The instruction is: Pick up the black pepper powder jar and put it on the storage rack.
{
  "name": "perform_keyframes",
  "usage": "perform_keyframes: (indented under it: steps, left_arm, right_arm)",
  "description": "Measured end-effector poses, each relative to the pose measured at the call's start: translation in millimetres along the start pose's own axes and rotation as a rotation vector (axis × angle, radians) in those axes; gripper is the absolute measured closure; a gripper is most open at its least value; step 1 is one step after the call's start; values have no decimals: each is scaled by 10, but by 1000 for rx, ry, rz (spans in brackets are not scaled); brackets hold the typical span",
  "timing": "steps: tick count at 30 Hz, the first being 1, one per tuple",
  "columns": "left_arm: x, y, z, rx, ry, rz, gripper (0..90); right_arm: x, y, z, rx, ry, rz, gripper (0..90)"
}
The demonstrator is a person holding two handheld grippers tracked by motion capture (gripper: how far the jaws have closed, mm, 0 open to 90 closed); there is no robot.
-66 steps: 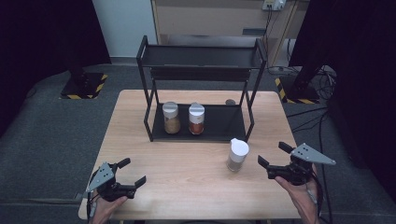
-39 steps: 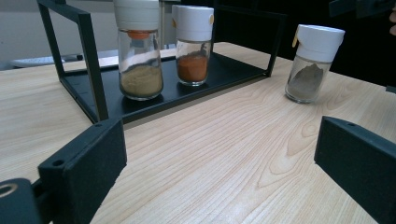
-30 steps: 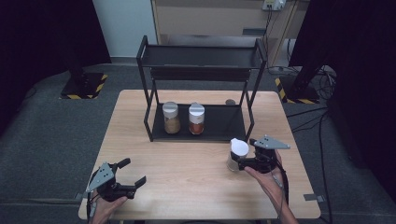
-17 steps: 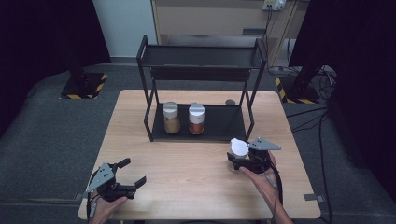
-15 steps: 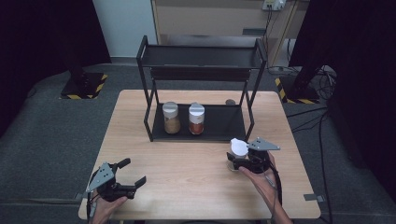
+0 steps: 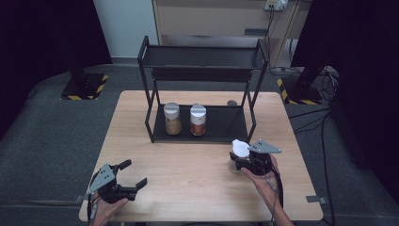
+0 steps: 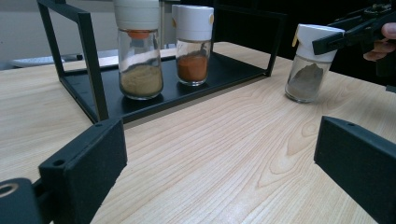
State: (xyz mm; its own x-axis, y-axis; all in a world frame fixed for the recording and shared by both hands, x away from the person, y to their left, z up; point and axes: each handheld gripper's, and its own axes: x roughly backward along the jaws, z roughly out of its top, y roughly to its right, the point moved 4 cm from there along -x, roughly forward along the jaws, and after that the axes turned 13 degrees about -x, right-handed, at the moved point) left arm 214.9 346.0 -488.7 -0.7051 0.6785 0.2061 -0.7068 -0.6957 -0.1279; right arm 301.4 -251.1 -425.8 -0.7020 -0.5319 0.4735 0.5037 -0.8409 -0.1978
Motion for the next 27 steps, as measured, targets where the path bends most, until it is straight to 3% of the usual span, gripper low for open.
perform_keyframes:
  steps: [16, 27]
  left_arm:
    - [-6, 0, 0, 2, -2, -3, 15]
    - [-8, -2, -2, 5, -2, -4, 15]
  right_arm:
    - [52, 4, 189, 59, -4, 36, 311]
    - [-23, -64, 394, 86, -18, 80, 311]
